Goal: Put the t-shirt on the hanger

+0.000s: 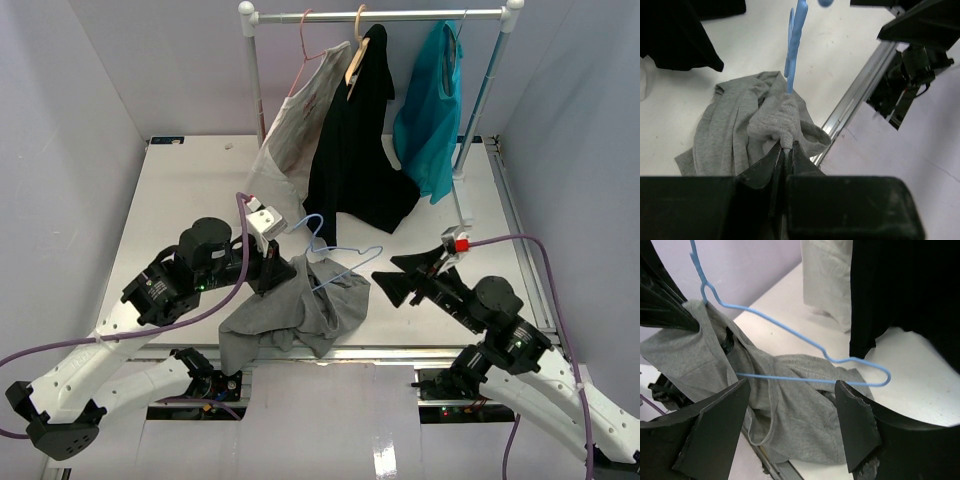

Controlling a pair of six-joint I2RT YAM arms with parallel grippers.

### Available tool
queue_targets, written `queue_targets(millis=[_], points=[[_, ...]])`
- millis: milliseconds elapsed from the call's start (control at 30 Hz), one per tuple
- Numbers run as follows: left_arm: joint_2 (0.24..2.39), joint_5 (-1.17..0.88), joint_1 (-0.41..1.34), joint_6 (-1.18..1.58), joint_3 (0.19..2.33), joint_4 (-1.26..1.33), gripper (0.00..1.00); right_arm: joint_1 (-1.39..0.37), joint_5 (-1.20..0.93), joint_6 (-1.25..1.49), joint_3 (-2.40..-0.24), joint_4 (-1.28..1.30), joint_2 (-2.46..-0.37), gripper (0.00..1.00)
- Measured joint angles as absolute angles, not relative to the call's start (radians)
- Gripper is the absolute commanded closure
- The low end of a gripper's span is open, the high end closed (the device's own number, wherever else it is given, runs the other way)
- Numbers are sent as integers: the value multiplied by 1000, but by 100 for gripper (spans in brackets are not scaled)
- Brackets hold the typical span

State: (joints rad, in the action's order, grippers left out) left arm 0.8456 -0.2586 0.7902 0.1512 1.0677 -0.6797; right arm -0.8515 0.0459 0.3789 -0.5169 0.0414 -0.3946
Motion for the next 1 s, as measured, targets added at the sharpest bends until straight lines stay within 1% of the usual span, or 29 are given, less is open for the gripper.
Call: queue_targets(millis=[33,167,267,533,767,933,1000], points=[[839,-241,790,163,1055,-668,100,-852,39,385,-518,33,-428,33],[811,-192,790,203,998,-624,100,-867,8,418,-506,-17,-543,35],[797,-173,790,225,971,-609,100,-922,18,438,-474,-58,-591,35],[770,-164,790,253,967,-571,100,-1125,135,443,-458,-150,-731,33],[752,-171,790,272,961,-545,100,-1193,255,440,-458,-218,-871,36],[744,-182,790,283,949,-532,100,-1199,319,438,-440,-283,-941,43],[738,-187,790,287,942,-525,100,-1200,335,438,-431,-306,-968,51]])
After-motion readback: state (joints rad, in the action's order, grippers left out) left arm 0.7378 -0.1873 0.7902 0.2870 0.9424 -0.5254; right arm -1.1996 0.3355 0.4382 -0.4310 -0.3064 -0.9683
